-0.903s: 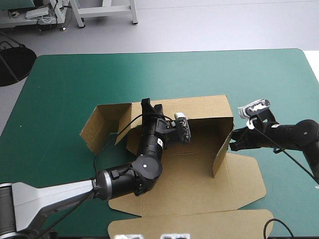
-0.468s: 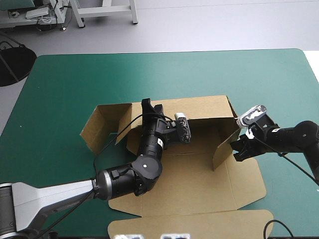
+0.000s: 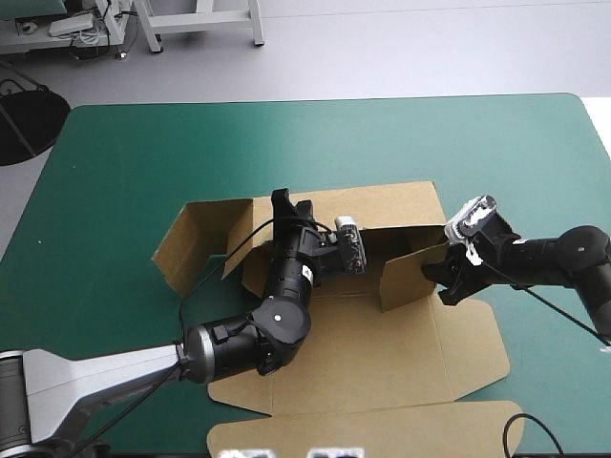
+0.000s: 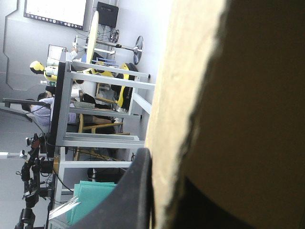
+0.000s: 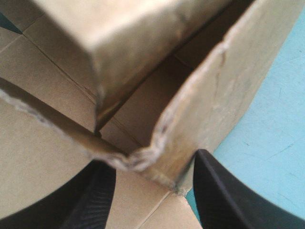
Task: Fold the box
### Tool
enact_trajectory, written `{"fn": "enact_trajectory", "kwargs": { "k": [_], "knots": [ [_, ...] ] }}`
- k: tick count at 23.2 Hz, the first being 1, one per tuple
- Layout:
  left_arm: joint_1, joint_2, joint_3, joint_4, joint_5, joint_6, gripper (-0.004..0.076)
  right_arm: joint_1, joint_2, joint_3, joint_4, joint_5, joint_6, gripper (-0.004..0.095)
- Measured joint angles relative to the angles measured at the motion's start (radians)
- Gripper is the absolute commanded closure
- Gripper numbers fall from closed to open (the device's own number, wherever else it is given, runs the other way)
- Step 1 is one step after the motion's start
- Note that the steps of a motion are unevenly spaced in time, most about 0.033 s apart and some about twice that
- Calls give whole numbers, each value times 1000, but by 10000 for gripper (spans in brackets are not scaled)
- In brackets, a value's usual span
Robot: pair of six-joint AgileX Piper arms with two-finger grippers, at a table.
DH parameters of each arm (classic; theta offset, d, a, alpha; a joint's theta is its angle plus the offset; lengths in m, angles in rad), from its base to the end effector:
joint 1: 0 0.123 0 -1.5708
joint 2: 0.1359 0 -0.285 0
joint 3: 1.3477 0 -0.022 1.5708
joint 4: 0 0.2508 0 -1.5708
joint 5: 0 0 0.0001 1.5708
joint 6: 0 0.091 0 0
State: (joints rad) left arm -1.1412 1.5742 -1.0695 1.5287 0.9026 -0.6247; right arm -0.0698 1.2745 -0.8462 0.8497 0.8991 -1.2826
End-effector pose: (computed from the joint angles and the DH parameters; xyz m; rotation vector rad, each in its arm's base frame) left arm 0.2015 -0.2684 0.2981 1.2699 1.4442 0.7364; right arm 0.2389 0.0370 0.2779 -0.9044 2.2159 0.4869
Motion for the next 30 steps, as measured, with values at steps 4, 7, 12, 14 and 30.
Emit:
{"fn": "enact_trajectory", "kwargs": {
  "k": [4, 7, 12, 14, 30],
  "knots": [
    [0, 0, 0, 0, 0, 15, 733, 0, 0, 0, 1, 15, -7, 435],
    [0, 0, 0, 0, -2, 46, 733, 0, 0, 0, 2, 36, -7, 435],
    [0, 0, 0, 0, -1, 109, 733, 0, -1, 0, 4, 57, -7, 435],
    [0, 0, 0, 15, 21, 133, 733, 0, -1, 0, 5, 60, -2, 435],
    [0, 9, -1, -55, -5, 241, 733, 0, 71, 0, 151, -106, -18, 468]
  ]
}}
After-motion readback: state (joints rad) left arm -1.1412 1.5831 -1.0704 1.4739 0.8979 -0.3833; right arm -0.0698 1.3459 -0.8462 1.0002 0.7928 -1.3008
